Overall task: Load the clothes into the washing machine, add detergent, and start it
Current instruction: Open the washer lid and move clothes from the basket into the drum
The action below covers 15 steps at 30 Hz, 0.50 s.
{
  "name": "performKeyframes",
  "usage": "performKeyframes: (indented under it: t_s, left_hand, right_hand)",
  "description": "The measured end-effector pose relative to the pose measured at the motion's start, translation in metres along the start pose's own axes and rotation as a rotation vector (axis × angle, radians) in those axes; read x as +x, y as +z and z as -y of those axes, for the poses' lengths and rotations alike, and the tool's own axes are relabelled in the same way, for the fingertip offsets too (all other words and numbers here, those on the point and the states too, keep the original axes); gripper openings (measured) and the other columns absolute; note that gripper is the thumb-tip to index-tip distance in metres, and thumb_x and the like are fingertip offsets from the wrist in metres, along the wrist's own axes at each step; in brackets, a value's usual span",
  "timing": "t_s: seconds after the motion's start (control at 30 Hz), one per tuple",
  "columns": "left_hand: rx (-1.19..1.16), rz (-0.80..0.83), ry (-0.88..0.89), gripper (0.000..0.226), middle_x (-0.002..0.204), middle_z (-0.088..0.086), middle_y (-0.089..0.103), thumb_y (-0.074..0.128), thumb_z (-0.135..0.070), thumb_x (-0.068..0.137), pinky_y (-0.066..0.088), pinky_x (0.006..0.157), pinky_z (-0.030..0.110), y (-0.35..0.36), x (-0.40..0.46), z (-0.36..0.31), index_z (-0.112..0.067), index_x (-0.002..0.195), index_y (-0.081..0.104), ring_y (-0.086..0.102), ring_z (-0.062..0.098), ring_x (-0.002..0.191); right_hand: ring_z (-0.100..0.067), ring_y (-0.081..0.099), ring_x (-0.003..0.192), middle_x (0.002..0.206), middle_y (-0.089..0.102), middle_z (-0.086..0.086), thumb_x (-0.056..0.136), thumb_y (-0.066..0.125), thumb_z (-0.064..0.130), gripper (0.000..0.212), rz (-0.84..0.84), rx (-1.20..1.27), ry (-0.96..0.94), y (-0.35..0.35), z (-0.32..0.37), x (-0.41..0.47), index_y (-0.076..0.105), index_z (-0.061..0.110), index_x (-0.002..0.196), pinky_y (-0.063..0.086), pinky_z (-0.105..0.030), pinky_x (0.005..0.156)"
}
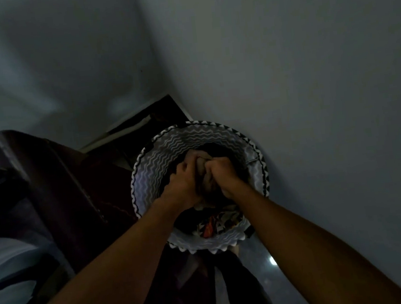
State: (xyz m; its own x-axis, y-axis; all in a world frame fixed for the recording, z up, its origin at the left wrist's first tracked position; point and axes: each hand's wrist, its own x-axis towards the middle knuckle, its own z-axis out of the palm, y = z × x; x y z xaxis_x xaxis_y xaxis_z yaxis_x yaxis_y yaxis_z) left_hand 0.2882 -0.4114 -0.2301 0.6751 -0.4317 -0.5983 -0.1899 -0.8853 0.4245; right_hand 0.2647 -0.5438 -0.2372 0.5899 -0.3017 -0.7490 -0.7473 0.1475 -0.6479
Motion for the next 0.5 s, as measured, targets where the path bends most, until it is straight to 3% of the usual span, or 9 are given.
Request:
performKeyframes:
  t_s: [0.03,0.1,0.2,0.27,0.37,0.5]
  left_hand:
    - [-0.071,-0.051,0.032,0.132,0.150,0.016,0.023,0.081,-0.045,0.054,0.041,0.104,0.054,-0.005,-0.006,-0.005,-0.031,0.153,-0.004,0.039,0.045,0.129]
    - [-0.225,-0.176,0.107,0.131,0.150,0.013,0.024,0.090,-0.037,0.049,0.035,0.112,0.040,-0.016,-0.019,-0.018,-0.021,0.154,0.012,0.035,0.034,0.135]
    - [-0.421,-0.355,0.170,0.109,0.134,0.009,0.040,0.095,-0.019,0.046,0.032,0.101,0.018,-0.037,-0.043,-0.038,-0.013,0.139,0.041,0.043,0.018,0.121]
    - [-0.425,-0.475,0.193,0.084,0.122,0.008,0.048,0.090,-0.008,0.052,0.035,0.091,0.011,-0.054,-0.064,-0.046,-0.011,0.128,0.054,0.047,0.015,0.107]
    - [-0.341,-0.634,0.289,0.057,0.107,0.003,0.051,0.082,-0.006,0.059,0.036,0.080,0.003,-0.078,-0.095,-0.045,-0.013,0.113,0.066,0.050,0.009,0.092]
    - [-0.123,-0.634,0.392,0.048,0.106,0.004,0.052,0.074,-0.006,0.063,0.042,0.079,0.025,-0.100,-0.133,-0.039,-0.017,0.109,0.066,0.051,0.020,0.095]
  right_hand:
    - [-0.017,0.031,0.040,0.046,0.035,0.000,0.074,0.051,-0.002,0.032,0.021,0.016,0.000,-0.002,0.012,-0.011,0.037,0.013,0.050,0.025,-0.023,0.044]
    - [-0.019,0.030,0.044,0.048,0.033,-0.003,0.076,0.051,-0.004,0.030,0.070,0.053,-0.025,-0.006,0.035,-0.030,0.039,0.010,0.053,0.026,-0.026,0.046]
    - [-0.026,0.042,0.059,0.064,0.048,-0.021,0.080,0.048,0.000,0.021,0.108,0.138,-0.046,-0.012,0.058,-0.050,0.052,-0.016,0.068,0.041,-0.033,0.058]
    - [-0.034,0.052,0.072,0.090,0.060,-0.035,0.076,0.049,0.007,0.038,0.119,0.190,-0.026,-0.016,0.068,-0.066,0.055,-0.025,0.096,0.048,-0.043,0.072]
    - [-0.034,0.062,0.090,0.111,0.066,-0.019,0.088,0.041,0.002,0.036,0.120,0.149,-0.061,-0.015,0.072,-0.088,0.064,-0.001,0.116,0.053,-0.050,0.084]
    - [-0.014,0.062,0.078,0.112,0.066,-0.006,0.100,0.042,0.014,0.025,0.180,0.082,-0.086,-0.006,0.075,-0.117,0.064,0.020,0.111,0.055,-0.026,0.061]
